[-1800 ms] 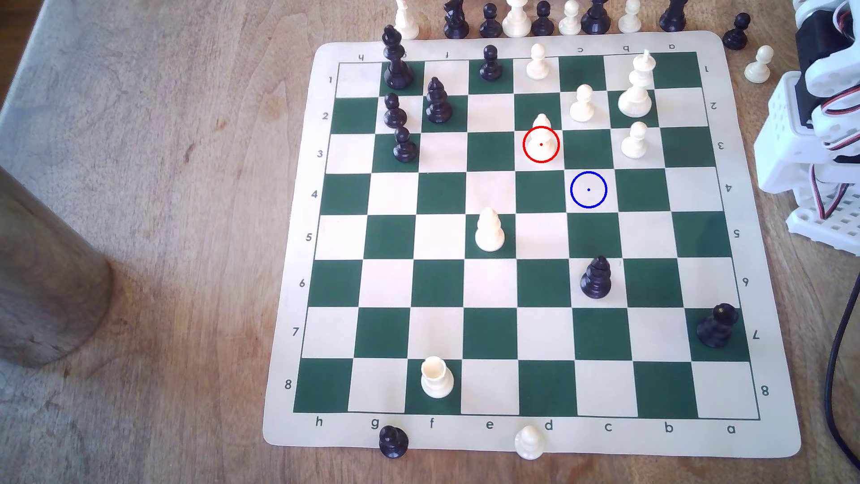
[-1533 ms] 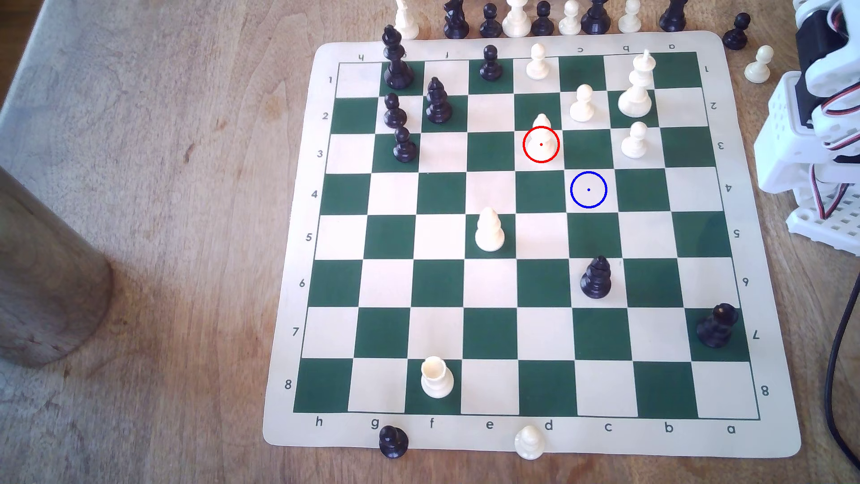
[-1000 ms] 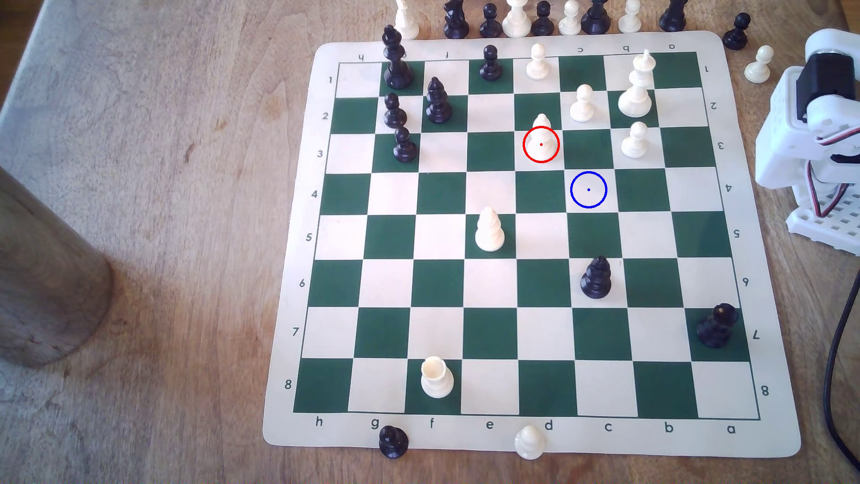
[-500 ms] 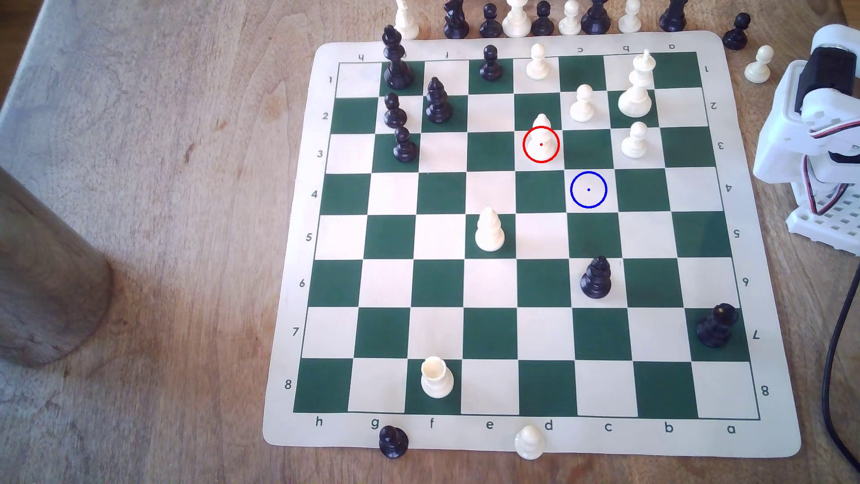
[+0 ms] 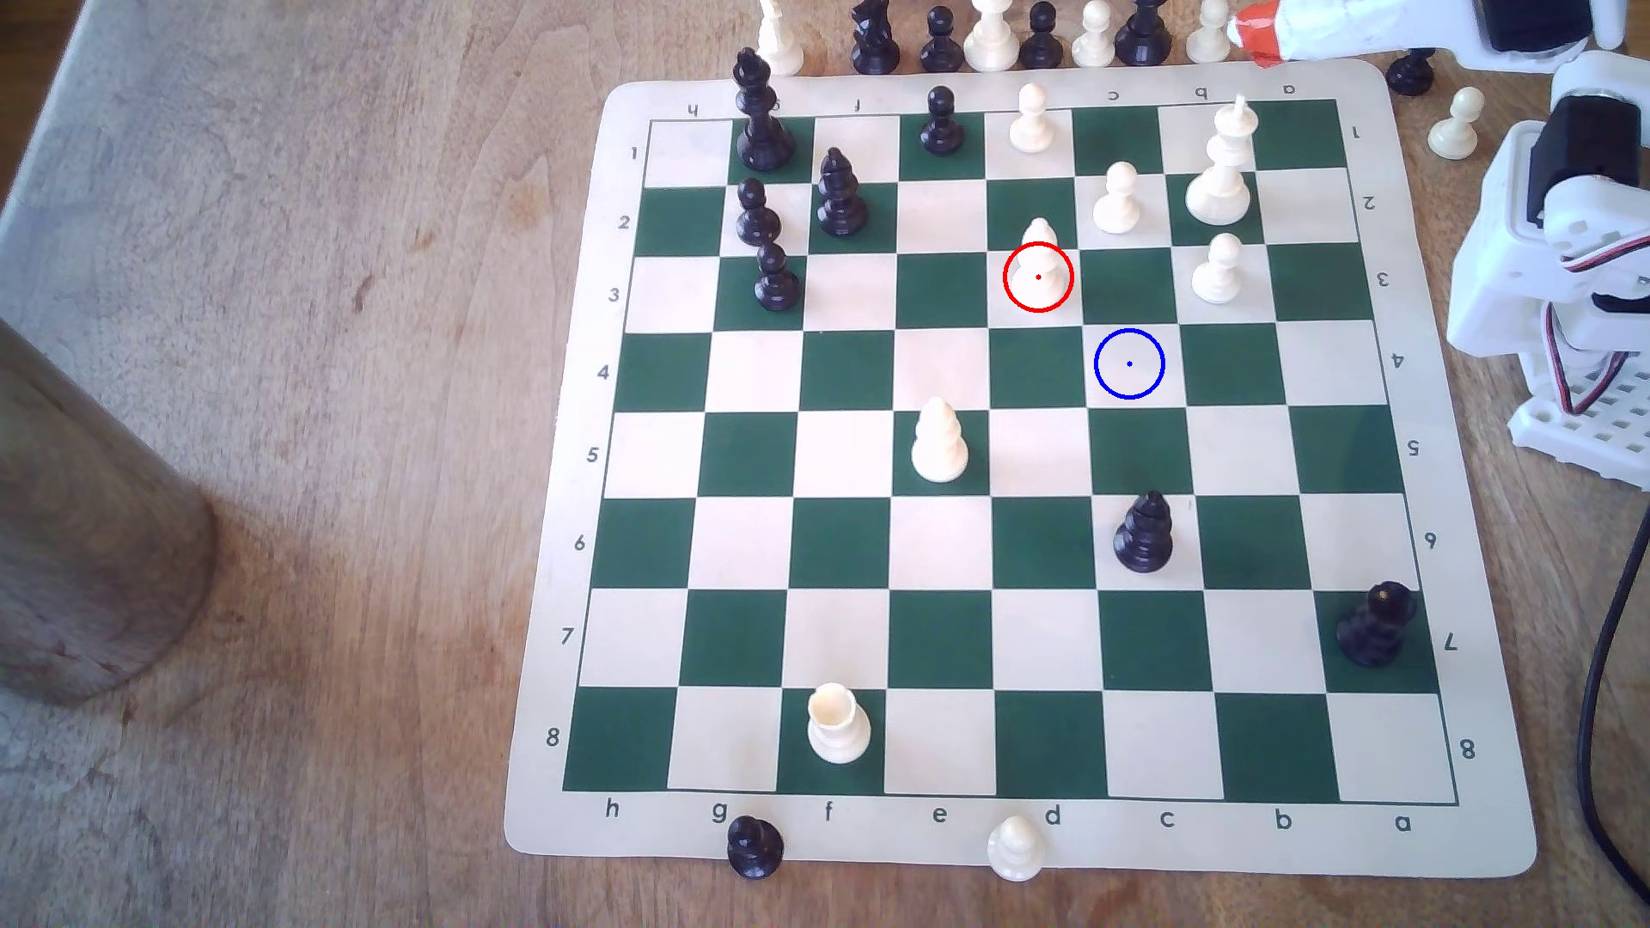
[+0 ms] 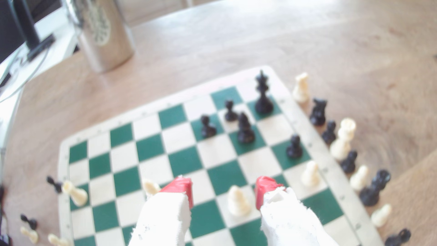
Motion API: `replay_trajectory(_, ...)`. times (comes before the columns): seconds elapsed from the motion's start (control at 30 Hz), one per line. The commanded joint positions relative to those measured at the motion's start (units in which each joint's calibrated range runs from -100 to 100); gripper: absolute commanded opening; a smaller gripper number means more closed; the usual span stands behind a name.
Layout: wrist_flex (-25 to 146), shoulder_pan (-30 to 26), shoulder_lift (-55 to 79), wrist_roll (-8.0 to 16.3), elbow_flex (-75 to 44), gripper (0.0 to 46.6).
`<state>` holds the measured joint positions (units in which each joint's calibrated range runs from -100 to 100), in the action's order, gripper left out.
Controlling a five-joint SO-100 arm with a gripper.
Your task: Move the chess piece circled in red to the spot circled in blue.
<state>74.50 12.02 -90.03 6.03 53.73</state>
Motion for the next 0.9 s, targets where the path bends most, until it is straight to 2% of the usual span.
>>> replay_trajectory(0.0, -0.38, 0.69, 7.09, 3.27, -3.14, 14.9)
replay_trajectory(0.17, -4.72, 1.32, 17.02, 5.42, -3.86, 15.0)
replay_trajectory(0.27, -7.43, 1.86, 21.69, 5.71, -3.86, 14.8)
replay_trajectory(0.4, -9.88, 2.41, 27.89, 5.27, -4.41, 15.2)
replay_trajectory(0.6, -11.44, 2.88, 37.14, 3.37, -8.67, 15.6)
replay_trajectory(0.87, -13.24, 0.85, 46.91, 3.32, -12.57, 16.0)
